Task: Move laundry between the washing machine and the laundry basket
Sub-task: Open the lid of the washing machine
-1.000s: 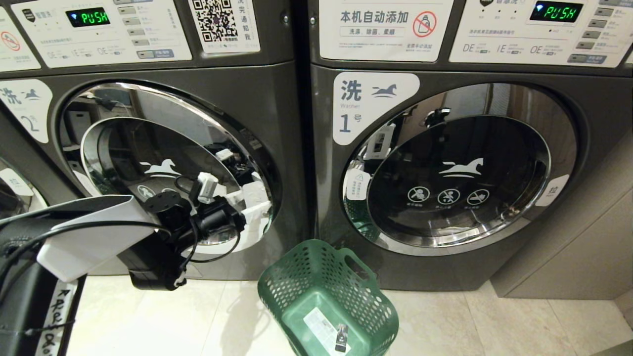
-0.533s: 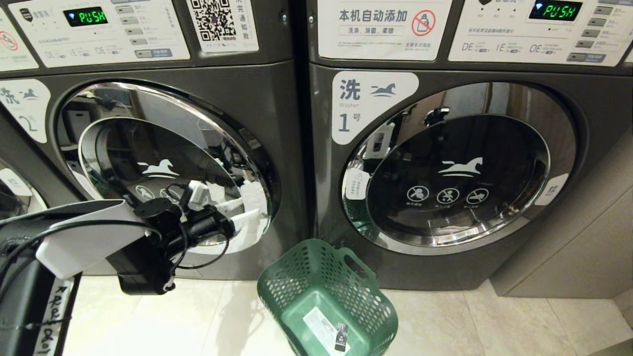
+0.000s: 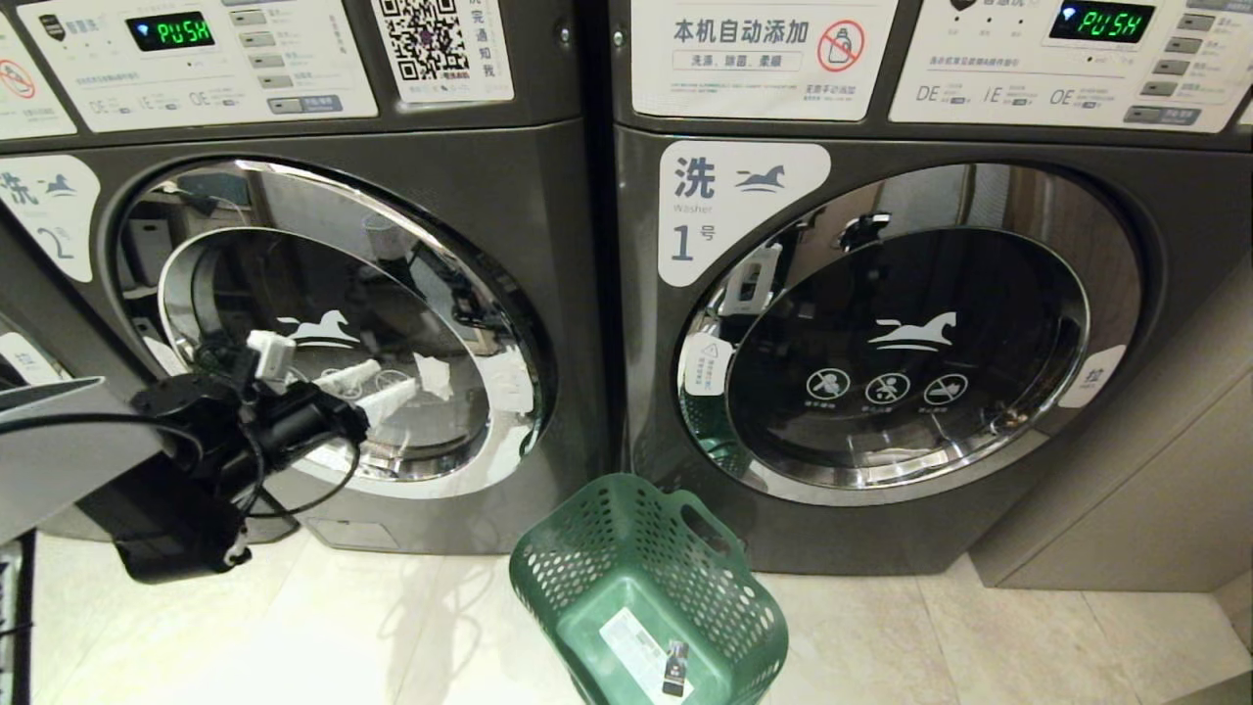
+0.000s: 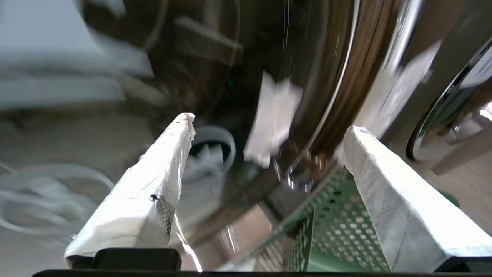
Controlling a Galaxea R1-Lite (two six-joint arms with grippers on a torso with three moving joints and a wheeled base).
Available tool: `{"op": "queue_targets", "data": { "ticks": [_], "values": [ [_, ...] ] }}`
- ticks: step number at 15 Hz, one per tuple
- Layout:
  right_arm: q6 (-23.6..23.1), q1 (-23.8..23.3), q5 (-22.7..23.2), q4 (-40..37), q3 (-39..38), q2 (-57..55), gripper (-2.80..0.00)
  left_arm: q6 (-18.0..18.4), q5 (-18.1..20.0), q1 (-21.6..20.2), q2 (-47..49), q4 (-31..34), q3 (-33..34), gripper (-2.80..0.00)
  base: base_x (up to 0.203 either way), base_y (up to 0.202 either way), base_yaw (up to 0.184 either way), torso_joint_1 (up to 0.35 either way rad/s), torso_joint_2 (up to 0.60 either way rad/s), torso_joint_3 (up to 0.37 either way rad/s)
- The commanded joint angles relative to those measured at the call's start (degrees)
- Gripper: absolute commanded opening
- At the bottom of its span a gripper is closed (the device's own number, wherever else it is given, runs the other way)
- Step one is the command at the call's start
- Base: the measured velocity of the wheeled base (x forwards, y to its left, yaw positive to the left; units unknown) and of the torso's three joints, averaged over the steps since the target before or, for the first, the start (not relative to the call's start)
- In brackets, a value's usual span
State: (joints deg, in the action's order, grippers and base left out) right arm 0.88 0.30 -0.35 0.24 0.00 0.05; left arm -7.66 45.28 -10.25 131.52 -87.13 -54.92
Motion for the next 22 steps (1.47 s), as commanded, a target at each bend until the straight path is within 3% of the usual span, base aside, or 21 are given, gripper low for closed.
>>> {"op": "queue_targets", "data": {
  "ticks": [1,6,9,11,13,14,16,18,20,22],
  "values": [
    [0.0,0.05,0.0,0.02,0.0,-0.05,-2.8,0.06,0.17,-2.67,-12.67,-0.54,4.33,0.0,0.0,0.0,0.0,0.0,0.0,0.0],
    [0.0,0.05,0.0,0.02,0.0,-0.05,-2.8,-1.05,-3.85,-12.04,-49.68,-0.54,20.75,0.0,0.0,0.0,0.0,0.0,0.0,0.0],
    [0.0,0.05,0.0,0.02,0.0,-0.05,-2.8,-5.25,-5.28,-23.61,-71.05,2.14,24.89,0.0,0.0,0.0,0.0,0.0,0.0,0.0],
    [0.0,0.05,0.0,0.02,0.0,-0.05,-2.8,-7.7,-5.61,-30.54,-84.24,11.25,23.47,0.0,0.0,0.0,0.0,0.0,0.0,0.0],
    [0.0,0.05,0.0,0.02,0.0,-0.05,-2.8,-9.37,-5.72,-33.99,-94.65,32.86,16.54,0.0,0.0,0.0,0.0,0.0,0.0,0.0],
    [0.0,0.05,0.0,0.02,0.0,-0.05,-2.8,-9.94,-5.79,-33.88,-97.1,40.47,12.4,0.0,0.0,0.0,0.0,0.0,0.0,0.0],
    [0.0,0.05,0.0,0.02,0.0,-0.05,-2.8,-8.97,-6.54,-30.93,-97.74,44.11,10.76,0.0,0.0,0.0,0.0,0.0,0.0,0.0],
    [0.0,0.05,0.0,0.02,0.0,-0.05,-2.8,-2.23,-8.19,-22.13,-97.19,44.48,16.91,0.0,0.0,0.0,0.0,0.0,0.0,0.0],
    [0.0,0.05,0.0,0.02,0.0,-0.05,-2.8,5.89,-13.94,-8.09,-97.33,44.86,28.27,0.0,0.0,0.0,0.0,0.0,0.0,0.0],
    [0.0,0.05,0.0,0.02,0.0,-0.05,-2.8,10.36,-20.52,-0.31,-99.75,45.25,42.87,0.0,0.0,0.0,0.0,0.0,0.0,0.0]
  ]
}}
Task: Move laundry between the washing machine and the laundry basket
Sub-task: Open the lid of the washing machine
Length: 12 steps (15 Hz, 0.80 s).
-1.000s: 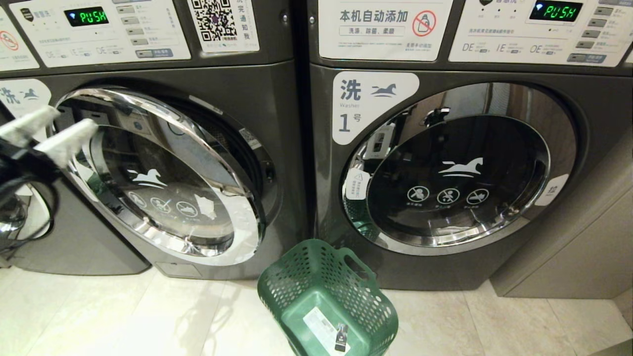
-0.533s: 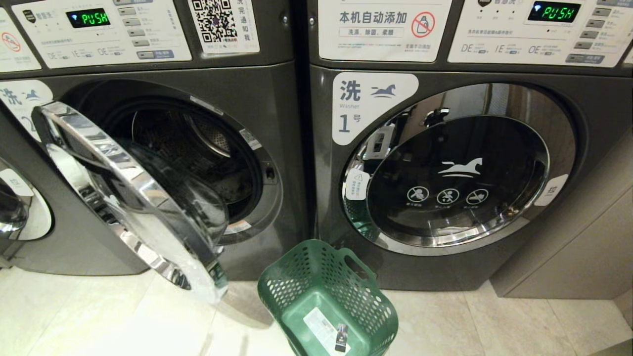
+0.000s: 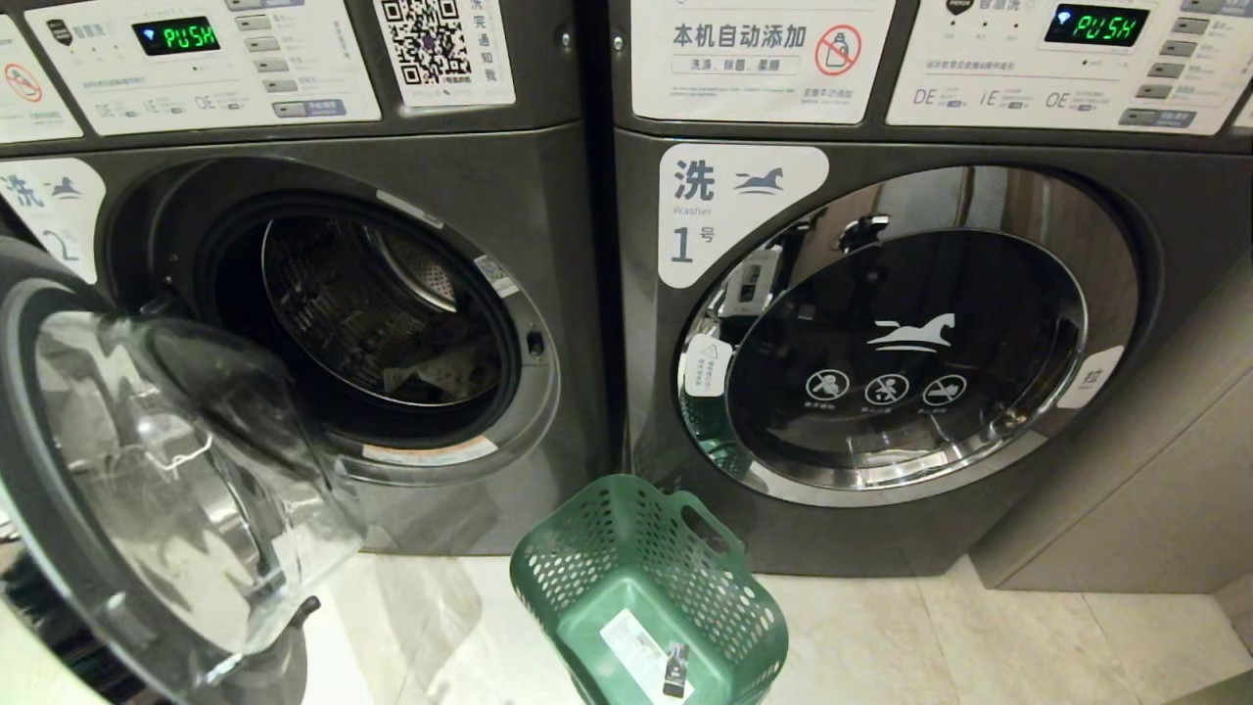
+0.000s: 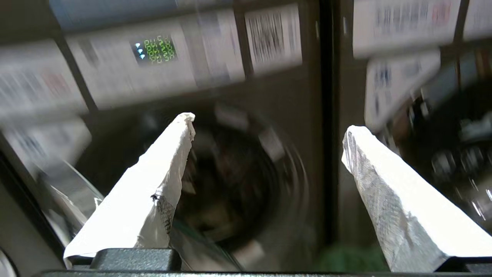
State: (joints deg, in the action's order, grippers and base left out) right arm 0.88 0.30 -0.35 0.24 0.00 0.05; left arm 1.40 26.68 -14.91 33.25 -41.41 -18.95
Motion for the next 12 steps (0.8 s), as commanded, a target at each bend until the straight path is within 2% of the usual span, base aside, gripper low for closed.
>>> {"op": "queue_targets", "data": {
  "ticks": [1,2,3,6,7,8,9,11,12],
  "values": [
    [0.0,0.05,0.0,0.03,0.0,-0.05,-2.8,2.57,-3.82,6.73,-3.78,0.77,13.67,0.0,0.0,0.0,0.0,0.0,0.0,0.0],
    [0.0,0.05,0.0,0.03,0.0,-0.05,-2.8,3.43,-4.99,8.4,-6.78,4.77,17.63,0.0,0.0,0.0,0.0,0.0,0.0,0.0],
    [0.0,0.05,0.0,0.03,0.0,-0.05,-2.8,4.14,-5.93,9.94,-11.61,11.44,19.62,0.0,0.0,0.0,0.0,0.0,0.0,0.0],
    [0.0,0.05,0.0,0.03,0.0,-0.05,-2.8,4.49,-7.22,13.17,-24.8,35.86,17.44,0.0,0.0,0.0,0.0,0.0,0.0,0.0],
    [0.0,0.05,0.0,0.03,0.0,-0.05,-2.8,3.88,-7.57,13.87,-28.18,41.74,16.19,0.0,0.0,0.0,0.0,0.0,0.0,0.0],
    [0.0,0.05,0.0,0.03,0.0,-0.05,-2.8,3.08,-8.45,14.26,-30.56,43.02,15.72,0.0,0.0,0.0,0.0,0.0,0.0,0.0],
    [0.0,0.05,0.0,0.03,0.0,-0.05,-2.8,2.67,-10.7,14.53,-32.9,41.49,16.02,0.0,0.0,0.0,0.0,0.0,0.0,0.0],
    [0.0,0.05,0.0,0.03,0.0,-0.05,-2.8,2.54,-13.02,14.78,-32.91,31.49,18.61,0.0,0.0,0.0,0.0,0.0,0.0,0.0],
    [0.0,0.05,0.0,0.03,0.0,-0.05,-2.8,2.6,-12.3,14.88,-32.13,31.07,18.95,0.0,0.0,0.0,0.0,0.0,0.0,0.0]
  ]
}}
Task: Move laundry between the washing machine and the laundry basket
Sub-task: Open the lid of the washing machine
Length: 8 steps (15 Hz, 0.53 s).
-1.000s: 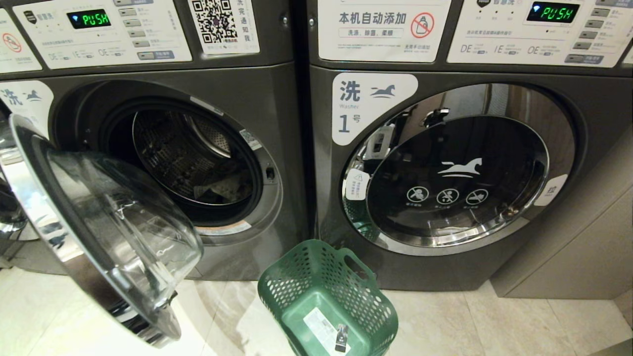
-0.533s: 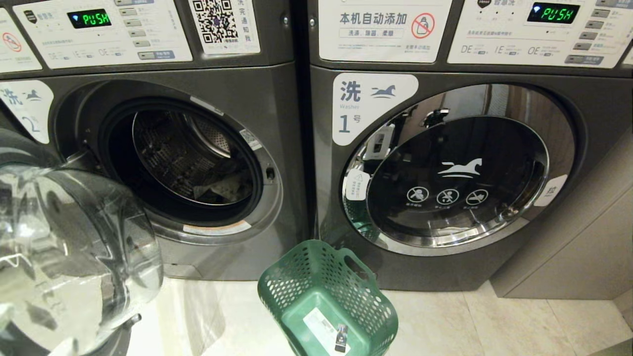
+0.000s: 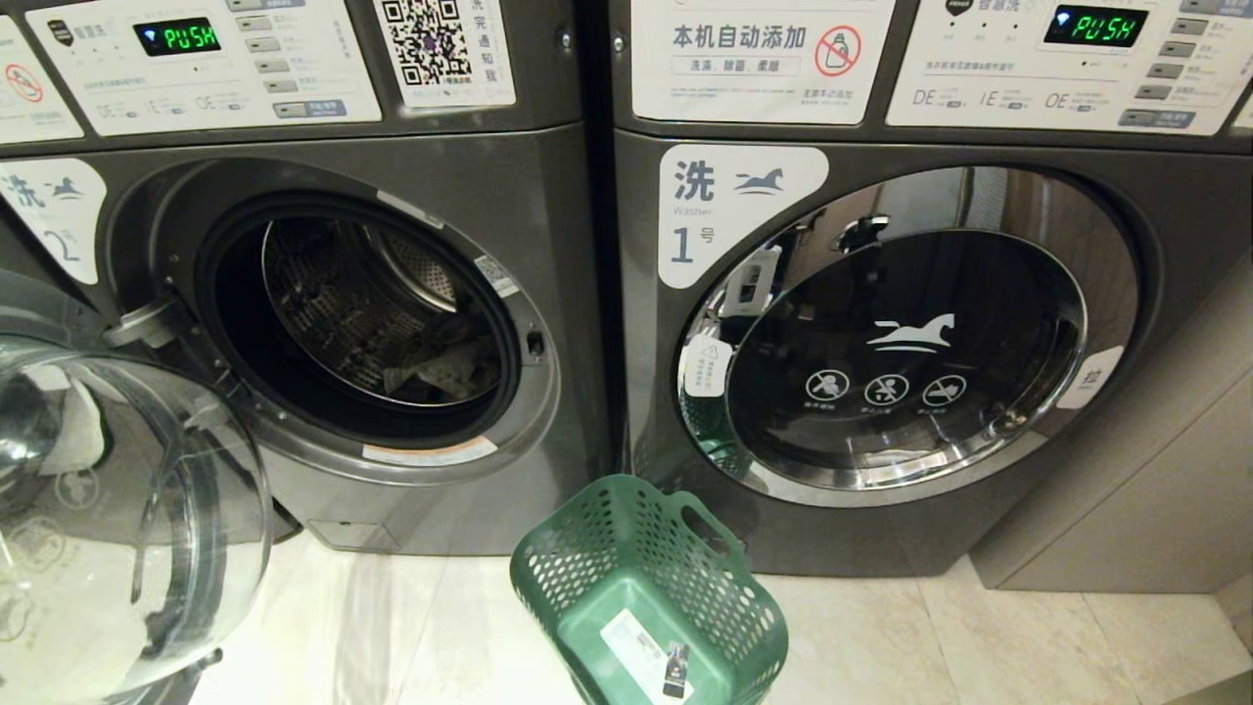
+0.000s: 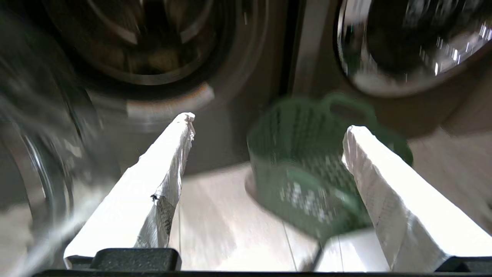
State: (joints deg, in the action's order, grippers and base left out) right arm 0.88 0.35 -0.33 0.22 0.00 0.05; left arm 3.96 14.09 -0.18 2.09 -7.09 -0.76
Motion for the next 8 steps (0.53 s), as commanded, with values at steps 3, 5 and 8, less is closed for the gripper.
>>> {"op": "queue_targets", "data": {
  "ticks": [3,5,8],
  "values": [
    [0.0,0.0,-0.02,0.04,0.0,-0.05,-2.8,1.09,-0.85,0.18,-2.18,-2.86,0.85,0.0,0.0,0.0,0.0,0.0,0.0,0.0],
    [0.0,0.0,-0.02,0.04,0.0,-0.05,-2.8,1.57,-8.06,0.18,-2.18,0.05,0.85,0.0,0.0,0.0,0.0,0.0,0.0,0.0],
    [0.0,0.0,-0.02,0.04,0.0,-0.05,-2.8,3.86,-12.26,0.18,-2.18,7.65,0.84,0.0,0.0,0.0,0.0,0.0,0.0,0.0]
  ]
}}
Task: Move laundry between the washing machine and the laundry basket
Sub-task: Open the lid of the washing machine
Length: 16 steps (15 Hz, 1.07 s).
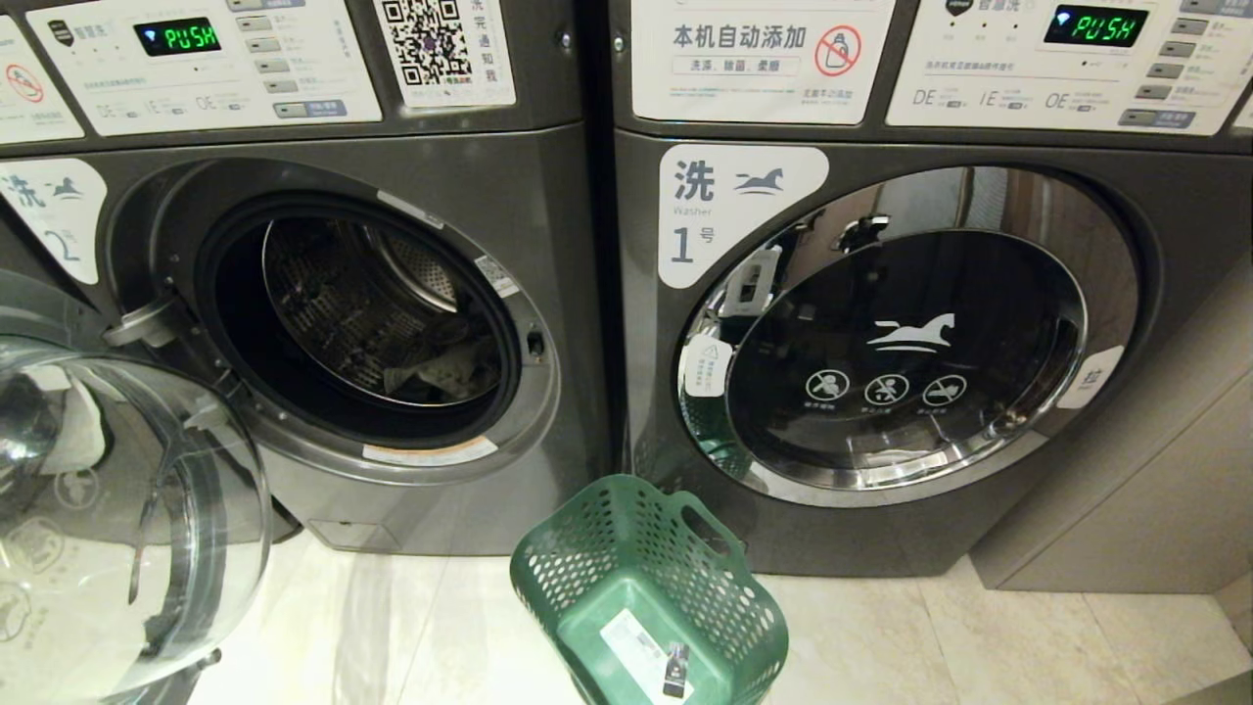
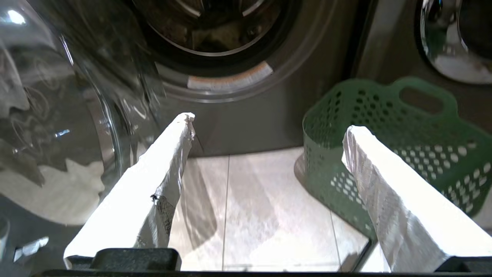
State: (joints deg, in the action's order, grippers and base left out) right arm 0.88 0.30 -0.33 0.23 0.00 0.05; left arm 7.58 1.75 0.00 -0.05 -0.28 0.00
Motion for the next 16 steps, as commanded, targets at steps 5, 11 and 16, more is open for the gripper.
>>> {"op": "queue_targets", "data": {
  "ticks": [5,11,16],
  "values": [
    [0.0,0.05,-0.02,0.04,0.0,-0.05,-2.8,-1.85,-0.18,0.0,-0.04,1.33,0.09,0.0,0.0,0.0,0.0,0.0,0.0,0.0],
    [0.0,0.05,-0.02,0.04,0.0,-0.05,-2.8,-2.48,-0.35,0.0,-0.04,1.33,0.09,0.0,0.0,0.0,0.0,0.0,0.0,0.0],
    [0.0,0.05,-0.02,0.04,0.0,-0.05,-2.8,-1.96,0.1,0.0,0.05,1.42,0.09,0.0,0.0,0.0,0.0,0.0,0.0,0.0]
  ]
}}
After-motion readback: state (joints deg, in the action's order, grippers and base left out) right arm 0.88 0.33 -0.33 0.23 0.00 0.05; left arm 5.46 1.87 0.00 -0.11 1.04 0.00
